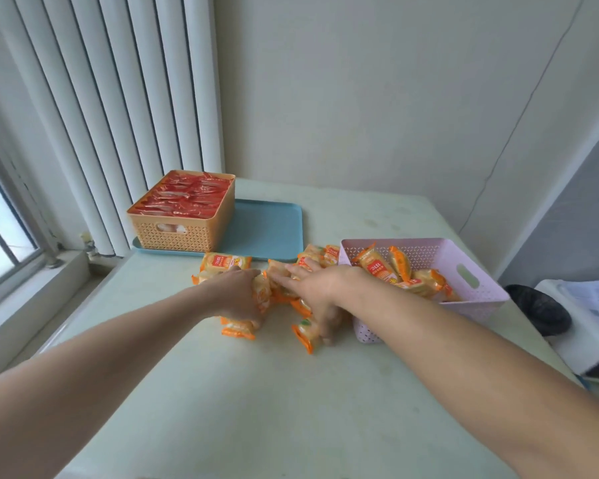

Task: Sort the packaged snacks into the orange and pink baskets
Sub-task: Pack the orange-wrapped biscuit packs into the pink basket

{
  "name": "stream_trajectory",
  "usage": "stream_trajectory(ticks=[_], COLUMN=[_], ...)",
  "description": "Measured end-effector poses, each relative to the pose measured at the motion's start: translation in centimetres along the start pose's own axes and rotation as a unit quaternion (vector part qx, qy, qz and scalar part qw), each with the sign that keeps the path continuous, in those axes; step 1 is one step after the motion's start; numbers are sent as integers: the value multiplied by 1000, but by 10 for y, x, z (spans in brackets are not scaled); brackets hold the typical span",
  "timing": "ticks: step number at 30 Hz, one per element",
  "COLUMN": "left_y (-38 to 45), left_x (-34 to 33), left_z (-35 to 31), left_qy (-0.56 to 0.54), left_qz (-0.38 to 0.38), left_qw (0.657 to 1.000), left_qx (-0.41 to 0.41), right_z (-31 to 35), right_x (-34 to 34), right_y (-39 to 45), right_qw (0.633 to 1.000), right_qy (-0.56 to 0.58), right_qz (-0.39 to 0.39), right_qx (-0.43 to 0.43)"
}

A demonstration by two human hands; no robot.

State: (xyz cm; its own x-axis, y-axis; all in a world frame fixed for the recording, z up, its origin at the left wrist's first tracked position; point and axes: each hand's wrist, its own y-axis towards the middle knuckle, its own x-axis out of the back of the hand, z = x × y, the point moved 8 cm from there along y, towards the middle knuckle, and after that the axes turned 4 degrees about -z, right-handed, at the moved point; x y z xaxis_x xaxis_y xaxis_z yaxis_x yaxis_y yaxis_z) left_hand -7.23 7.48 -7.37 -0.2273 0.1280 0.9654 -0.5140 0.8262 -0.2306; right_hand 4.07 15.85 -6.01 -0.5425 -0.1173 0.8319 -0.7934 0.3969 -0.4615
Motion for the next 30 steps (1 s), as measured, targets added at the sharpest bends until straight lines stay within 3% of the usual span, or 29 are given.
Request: stream_trajectory(ticks=[10, 17, 23, 26, 30], left_y=[-13, -26, -28, -22, -10], left_x=[3, 3, 27, 59, 102], left_z=[23, 51, 58, 48, 19], left_qy=[-123, -108, -224, -342, -445], left_qz=[122, 130, 55, -19, -99], left_qw=[982, 981, 970, 937, 890], left_qx=[72, 95, 84, 75, 27], right_z=[14, 16, 20, 18, 2], right_x=[18, -9, -4, 17, 39], right_y=[26, 33, 21, 3, -35], right_qw=[997, 996, 985, 966, 924], right_qy=[-65, 23, 19, 19, 122], right_qz=[12, -31, -136, -245, -360], right_qx=[-29, -81, -106, -78, -35])
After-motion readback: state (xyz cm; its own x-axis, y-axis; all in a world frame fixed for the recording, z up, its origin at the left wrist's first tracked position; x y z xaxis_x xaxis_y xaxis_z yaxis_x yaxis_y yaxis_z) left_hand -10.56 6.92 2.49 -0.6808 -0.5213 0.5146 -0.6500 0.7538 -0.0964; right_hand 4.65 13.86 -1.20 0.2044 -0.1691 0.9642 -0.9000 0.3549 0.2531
